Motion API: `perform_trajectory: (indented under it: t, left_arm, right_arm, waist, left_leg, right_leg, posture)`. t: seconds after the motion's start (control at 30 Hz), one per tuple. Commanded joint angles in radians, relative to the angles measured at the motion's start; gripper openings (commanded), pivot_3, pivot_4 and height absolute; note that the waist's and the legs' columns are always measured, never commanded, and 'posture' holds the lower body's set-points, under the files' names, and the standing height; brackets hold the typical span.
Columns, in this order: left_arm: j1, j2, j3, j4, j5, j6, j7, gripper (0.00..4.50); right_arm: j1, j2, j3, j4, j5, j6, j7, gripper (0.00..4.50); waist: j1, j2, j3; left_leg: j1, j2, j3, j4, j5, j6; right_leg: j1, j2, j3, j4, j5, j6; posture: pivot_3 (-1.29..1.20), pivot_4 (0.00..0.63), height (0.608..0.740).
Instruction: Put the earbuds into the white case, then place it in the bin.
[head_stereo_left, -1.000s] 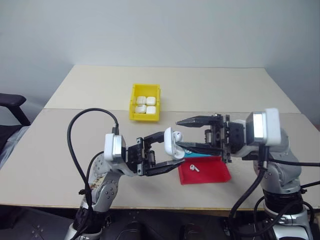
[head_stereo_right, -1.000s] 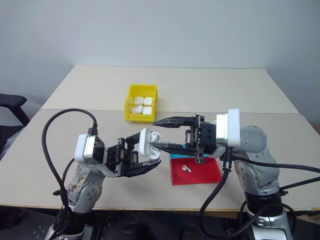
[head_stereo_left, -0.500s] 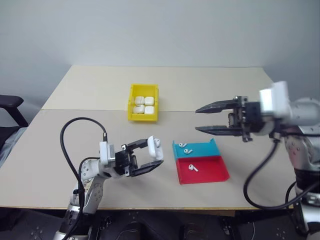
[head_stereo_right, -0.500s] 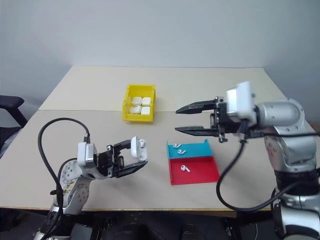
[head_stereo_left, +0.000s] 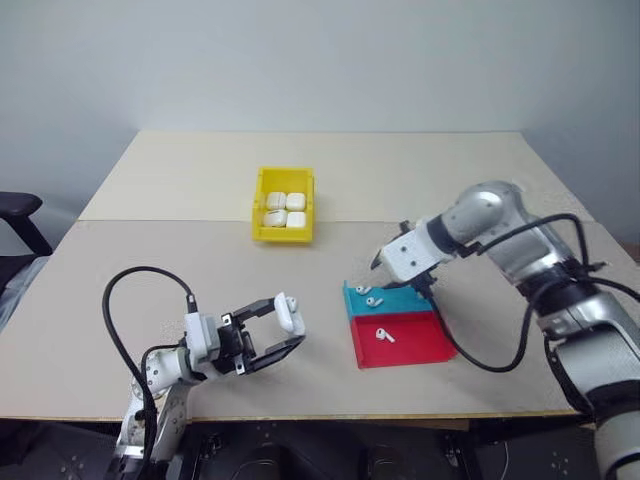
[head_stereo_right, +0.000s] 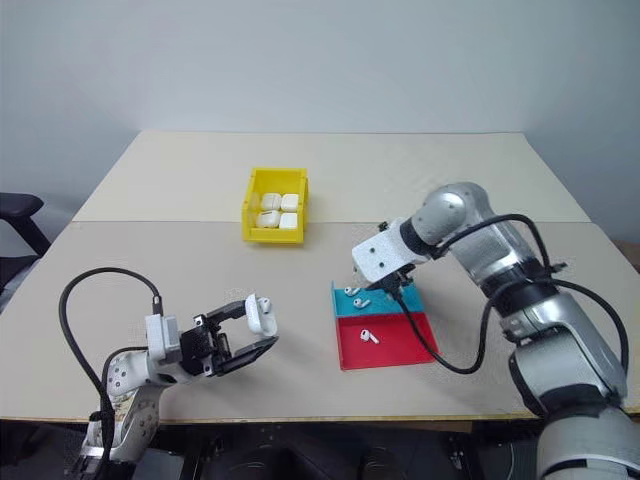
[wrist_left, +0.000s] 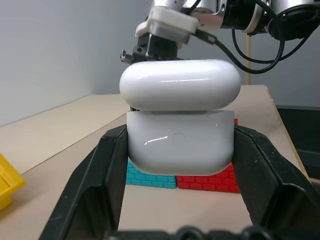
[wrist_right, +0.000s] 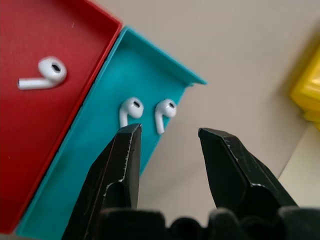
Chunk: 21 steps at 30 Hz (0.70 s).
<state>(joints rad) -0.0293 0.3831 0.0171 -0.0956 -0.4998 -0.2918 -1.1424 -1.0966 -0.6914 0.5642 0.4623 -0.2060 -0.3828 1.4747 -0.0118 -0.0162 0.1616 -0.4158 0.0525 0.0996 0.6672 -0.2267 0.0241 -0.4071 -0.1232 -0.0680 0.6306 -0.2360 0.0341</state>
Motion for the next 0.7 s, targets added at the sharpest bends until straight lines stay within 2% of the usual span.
perform_trajectory:
  t: [0.03,0.3,0.7]
  left_arm:
    - [0.007,0.002,-0.004,-0.045,0.012,-0.02,0.022,2.78]
    - [-0.012,0.003,-0.015,-0.044,0.027,-0.022,0.042,2.78]
    - [-0.044,-0.007,-0.045,-0.027,0.044,-0.028,0.049,2.78]
  right_arm:
    - [-0.056,0.034,0.033,0.084,-0.048,-0.121,0.035,2.25]
    - [-0.084,0.115,0.073,0.24,-0.14,-0.223,0.007,2.25]
    - [-0.091,0.165,0.079,0.307,-0.194,-0.235,-0.019,2.25]
  waist:
    - [-0.002,0.0,0.0]
    - [-0.001,0.0,0.0]
    - [-0.003,0.001,0.0]
  left_leg:
    - [0.0,0.0,0.0,0.0,0.0,0.0]
    - [0.0,0.0,0.001,0.0,0.0,-0.001]
    - [0.0,0.0,0.001,0.0,0.001,-0.002]
  right_leg:
    - [0.0,0.0,0.0,0.0,0.0,0.0]
    - [0.0,0.0,0.0,0.0,0.0,0.0]
    - [0.0,0.0,0.0,0.001,0.0,0.0]
  posture:
    - [0.0,0.15,0.74]
    - [0.0,0.15,0.74]
    - [0.0,0.15,0.74]
